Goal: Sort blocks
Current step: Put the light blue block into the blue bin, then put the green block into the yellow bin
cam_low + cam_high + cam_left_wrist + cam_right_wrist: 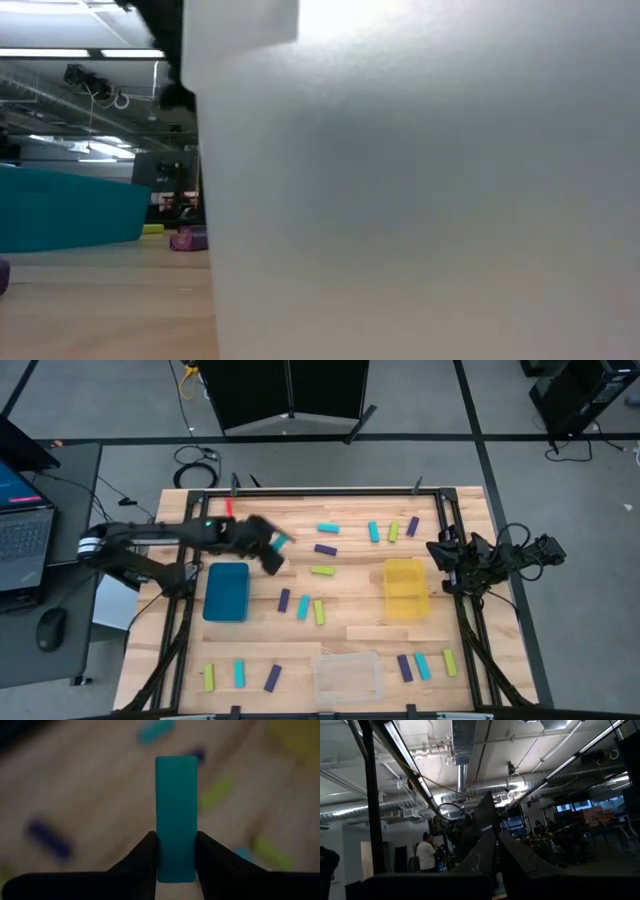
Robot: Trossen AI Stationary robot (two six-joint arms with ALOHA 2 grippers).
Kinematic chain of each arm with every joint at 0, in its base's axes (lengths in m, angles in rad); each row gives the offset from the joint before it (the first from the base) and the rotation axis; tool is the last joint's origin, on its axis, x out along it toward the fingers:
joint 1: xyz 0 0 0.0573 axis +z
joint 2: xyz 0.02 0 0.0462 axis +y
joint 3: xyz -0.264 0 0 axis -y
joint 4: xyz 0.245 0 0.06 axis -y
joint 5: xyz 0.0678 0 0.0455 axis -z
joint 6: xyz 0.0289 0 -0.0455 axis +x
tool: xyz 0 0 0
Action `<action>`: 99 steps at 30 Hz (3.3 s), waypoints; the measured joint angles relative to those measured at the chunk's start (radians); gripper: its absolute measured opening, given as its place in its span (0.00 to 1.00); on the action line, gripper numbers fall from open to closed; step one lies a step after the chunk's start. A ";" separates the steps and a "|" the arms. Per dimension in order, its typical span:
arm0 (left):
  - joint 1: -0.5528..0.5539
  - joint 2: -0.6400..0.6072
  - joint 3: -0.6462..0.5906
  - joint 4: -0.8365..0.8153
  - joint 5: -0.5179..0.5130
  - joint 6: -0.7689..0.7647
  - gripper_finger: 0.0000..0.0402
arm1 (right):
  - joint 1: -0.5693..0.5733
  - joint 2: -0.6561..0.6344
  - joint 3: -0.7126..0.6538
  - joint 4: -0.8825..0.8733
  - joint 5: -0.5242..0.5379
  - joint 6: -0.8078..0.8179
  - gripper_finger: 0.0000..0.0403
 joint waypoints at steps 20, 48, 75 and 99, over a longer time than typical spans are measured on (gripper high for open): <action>-0.366 -0.047 -0.148 -0.420 -0.017 -0.615 0.49 | -0.002 0.004 0.000 -0.035 0.056 0.009 0.08; -0.487 -0.109 0.046 -0.071 -0.569 -0.196 0.64 | -0.161 0.747 0.540 -0.664 0.312 0.322 0.09; -0.785 -0.074 0.045 -0.007 -0.915 -0.228 0.64 | -0.342 1.553 0.992 -0.873 -0.415 0.270 0.34; -0.824 -0.070 0.045 -0.008 -0.972 -0.229 0.64 | -0.383 1.934 1.125 -0.847 -0.333 0.146 0.62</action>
